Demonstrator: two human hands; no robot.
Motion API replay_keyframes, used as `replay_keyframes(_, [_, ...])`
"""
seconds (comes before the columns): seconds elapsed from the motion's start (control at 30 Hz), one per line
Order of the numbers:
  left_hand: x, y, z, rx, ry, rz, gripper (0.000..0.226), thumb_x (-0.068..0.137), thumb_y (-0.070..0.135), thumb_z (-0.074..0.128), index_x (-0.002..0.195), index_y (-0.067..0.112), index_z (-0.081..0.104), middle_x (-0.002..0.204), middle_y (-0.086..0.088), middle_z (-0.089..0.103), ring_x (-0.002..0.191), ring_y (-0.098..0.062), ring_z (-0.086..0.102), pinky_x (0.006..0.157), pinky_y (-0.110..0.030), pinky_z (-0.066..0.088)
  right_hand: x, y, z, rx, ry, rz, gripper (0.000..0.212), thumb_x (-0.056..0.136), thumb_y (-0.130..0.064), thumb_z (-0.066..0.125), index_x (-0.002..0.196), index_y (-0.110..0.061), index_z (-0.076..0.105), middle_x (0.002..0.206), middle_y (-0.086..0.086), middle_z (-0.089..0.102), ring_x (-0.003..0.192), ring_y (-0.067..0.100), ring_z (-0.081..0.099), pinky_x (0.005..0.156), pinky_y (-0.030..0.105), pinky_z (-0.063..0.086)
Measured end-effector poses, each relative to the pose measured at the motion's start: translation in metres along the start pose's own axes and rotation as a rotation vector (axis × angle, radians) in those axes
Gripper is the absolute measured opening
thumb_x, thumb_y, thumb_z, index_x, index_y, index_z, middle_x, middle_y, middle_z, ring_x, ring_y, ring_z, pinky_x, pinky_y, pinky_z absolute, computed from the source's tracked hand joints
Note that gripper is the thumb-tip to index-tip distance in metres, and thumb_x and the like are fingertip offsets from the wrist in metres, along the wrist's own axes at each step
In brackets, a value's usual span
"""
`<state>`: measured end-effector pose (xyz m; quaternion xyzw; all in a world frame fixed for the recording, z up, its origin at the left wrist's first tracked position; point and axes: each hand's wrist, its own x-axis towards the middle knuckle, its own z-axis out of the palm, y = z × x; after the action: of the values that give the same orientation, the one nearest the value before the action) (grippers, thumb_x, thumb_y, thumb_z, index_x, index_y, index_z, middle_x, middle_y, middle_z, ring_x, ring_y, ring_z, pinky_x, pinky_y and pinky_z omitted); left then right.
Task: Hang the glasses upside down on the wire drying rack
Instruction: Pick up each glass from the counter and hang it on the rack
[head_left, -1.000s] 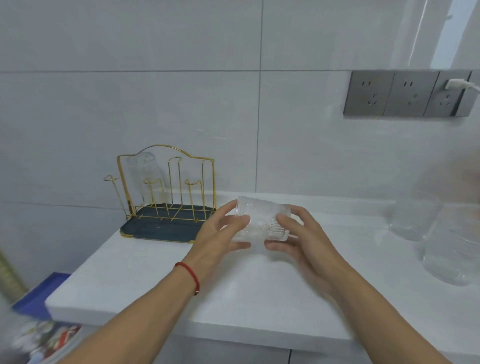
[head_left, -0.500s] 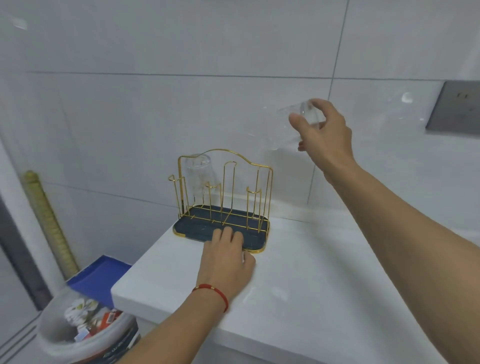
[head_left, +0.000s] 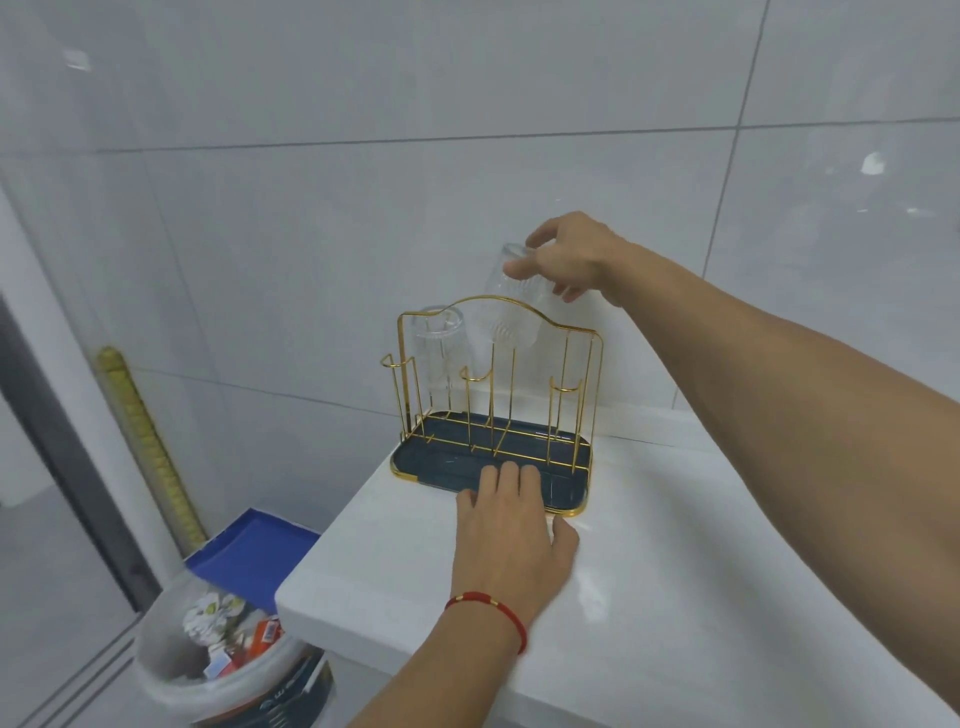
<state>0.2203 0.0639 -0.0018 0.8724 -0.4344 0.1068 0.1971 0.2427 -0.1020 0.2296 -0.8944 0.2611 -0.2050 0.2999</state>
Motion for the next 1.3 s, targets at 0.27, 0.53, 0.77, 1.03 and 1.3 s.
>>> replay_keyframes(0.27, [0.000, 0.000, 0.003, -0.017, 0.020, -0.002, 0.044, 0.091, 0.045, 0.043, 0.126, 0.018, 0.043, 0.121, -0.002, 0.053, 0.114, -0.023, 0.046, 0.099, -0.046, 0.043, 0.031, 0.020, 0.001, 0.143, -0.371, 0.088, 0.058, 0.086, -0.019, 0.083, 0.140, -0.012, 0.063, 0.151, 0.011, 0.052, 0.119, 0.032, 0.066, 0.085, 0.038, 0.065])
replay_keyframes(0.53, [0.001, 0.000, 0.005, -0.018, 0.045, 0.005, 0.041, 0.090, 0.044, 0.044, 0.122, 0.018, 0.044, 0.117, -0.002, 0.053, 0.110, -0.022, 0.046, 0.094, -0.045, 0.045, 0.050, 0.040, 0.013, 0.150, -0.572, 0.072, 0.065, 0.074, -0.002, 0.090, 0.132, -0.025, 0.070, 0.126, 0.004, 0.074, 0.123, 0.027, 0.064, 0.089, 0.040, 0.061])
replay_keyframes(0.77, [0.001, -0.001, 0.004, -0.014, 0.042, 0.007, 0.039, 0.089, 0.043, 0.045, 0.120, 0.019, 0.044, 0.115, -0.001, 0.053, 0.108, -0.022, 0.045, 0.092, -0.043, 0.044, 0.049, 0.044, 0.019, 0.069, -0.572, 0.050, 0.070, 0.063, -0.017, 0.095, 0.126, -0.035, 0.072, 0.132, -0.004, 0.067, 0.123, 0.022, 0.060, 0.092, 0.035, 0.053])
replay_keyframes(1.03, [0.000, 0.000, 0.002, -0.041, 0.075, 0.010, 0.030, 0.083, 0.041, 0.045, 0.105, 0.021, 0.045, 0.102, 0.002, 0.052, 0.097, -0.022, 0.044, 0.081, -0.040, 0.044, -0.001, 0.072, -0.011, 0.287, -0.060, -0.107, 0.037, 0.089, 0.007, 0.067, 0.120, -0.011, 0.074, 0.125, 0.013, 0.072, 0.122, 0.028, 0.067, 0.096, 0.032, 0.055])
replay_keyframes(1.3, [-0.011, 0.002, -0.016, -0.307, 0.042, 0.058, 0.031, 0.074, 0.033, 0.050, 0.104, 0.027, 0.053, 0.104, 0.008, 0.055, 0.102, -0.019, 0.047, 0.090, -0.041, 0.040, -0.166, 0.161, -0.023, 0.059, 0.389, -0.072, 0.046, 0.090, -0.006, 0.058, 0.135, -0.019, 0.055, 0.125, 0.003, 0.062, 0.084, 0.012, 0.066, 0.075, 0.015, 0.048])
